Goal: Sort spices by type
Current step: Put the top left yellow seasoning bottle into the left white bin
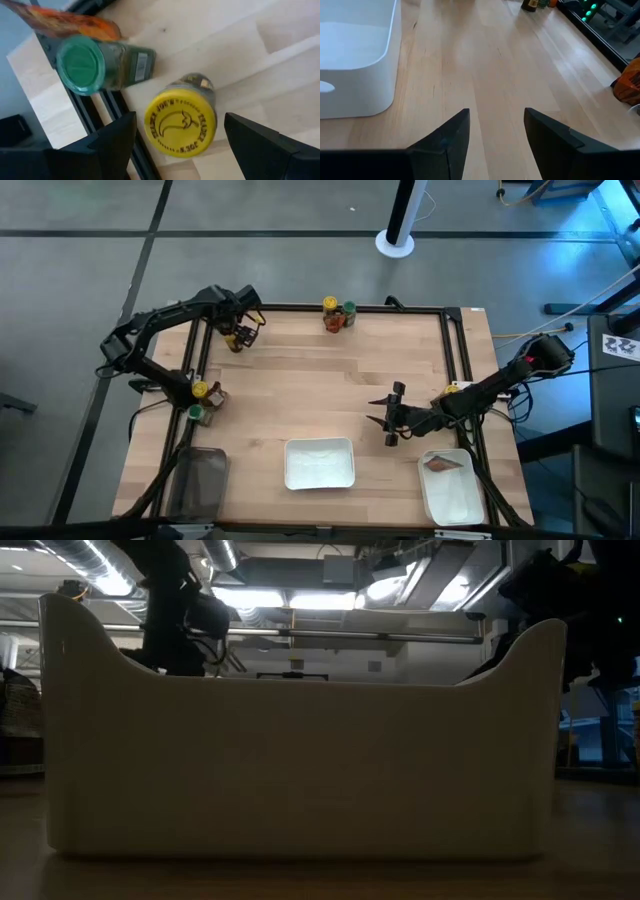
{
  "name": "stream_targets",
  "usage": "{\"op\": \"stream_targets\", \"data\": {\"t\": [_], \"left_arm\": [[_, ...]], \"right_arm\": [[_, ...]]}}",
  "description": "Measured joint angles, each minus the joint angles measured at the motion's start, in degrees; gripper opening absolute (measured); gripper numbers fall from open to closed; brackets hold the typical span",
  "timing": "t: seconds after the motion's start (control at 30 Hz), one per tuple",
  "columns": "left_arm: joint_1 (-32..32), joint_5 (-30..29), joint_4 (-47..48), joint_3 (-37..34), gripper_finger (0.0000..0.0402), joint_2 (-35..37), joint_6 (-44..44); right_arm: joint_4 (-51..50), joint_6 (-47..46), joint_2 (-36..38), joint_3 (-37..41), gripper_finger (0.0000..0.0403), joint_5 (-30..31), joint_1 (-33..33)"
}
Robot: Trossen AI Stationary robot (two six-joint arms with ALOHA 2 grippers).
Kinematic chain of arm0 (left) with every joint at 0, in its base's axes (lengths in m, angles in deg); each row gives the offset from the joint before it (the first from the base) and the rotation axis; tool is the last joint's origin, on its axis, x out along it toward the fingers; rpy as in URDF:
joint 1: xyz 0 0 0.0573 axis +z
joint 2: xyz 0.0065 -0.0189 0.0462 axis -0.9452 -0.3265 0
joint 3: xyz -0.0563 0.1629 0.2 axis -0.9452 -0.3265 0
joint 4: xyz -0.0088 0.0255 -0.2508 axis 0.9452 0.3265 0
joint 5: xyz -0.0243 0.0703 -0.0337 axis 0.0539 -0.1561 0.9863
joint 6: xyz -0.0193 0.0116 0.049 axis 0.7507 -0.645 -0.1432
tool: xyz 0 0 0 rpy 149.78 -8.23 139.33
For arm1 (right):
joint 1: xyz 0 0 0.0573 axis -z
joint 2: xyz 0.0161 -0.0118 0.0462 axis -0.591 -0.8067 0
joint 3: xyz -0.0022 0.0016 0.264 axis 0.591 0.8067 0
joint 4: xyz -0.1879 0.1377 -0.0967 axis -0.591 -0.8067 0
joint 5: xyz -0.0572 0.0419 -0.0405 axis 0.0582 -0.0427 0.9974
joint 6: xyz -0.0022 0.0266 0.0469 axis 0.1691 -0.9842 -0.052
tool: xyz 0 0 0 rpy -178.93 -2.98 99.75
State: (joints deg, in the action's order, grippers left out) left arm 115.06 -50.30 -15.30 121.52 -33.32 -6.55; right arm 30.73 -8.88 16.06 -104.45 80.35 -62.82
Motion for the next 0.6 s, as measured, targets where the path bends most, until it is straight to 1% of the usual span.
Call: {"op": "stream_targets", "data": {"t": [0.13, 0.23, 0.47, 0.6], "left_arm": [[1.1, 0.2, -2.7, -2.0, 0.0291, 0.0, -0.8], [1.4, 1.9, -5.1, -3.2, 0.0291, 0.0, -1.6], [1.4, 4.2, -7.0, -6.4, 0.0291, 0.0, -2.4], [1.4, 4.8, -7.6, -7.1, 0.029, 0.0, -2.8]], "right_arm": [[0.0, 0.0, 0.0, 0.0, 0.0189, 0.0, 0.0], [0.0, 0.0, 0.0, 0.0, 0.0189, 0.0, 0.0], [0.0, 0.0, 0.0, 0.0, 0.0189, 0.1, 0.0], [0.0, 0.0, 0.0, 0.0, 0.0189, 0.2, 0.0]]}}
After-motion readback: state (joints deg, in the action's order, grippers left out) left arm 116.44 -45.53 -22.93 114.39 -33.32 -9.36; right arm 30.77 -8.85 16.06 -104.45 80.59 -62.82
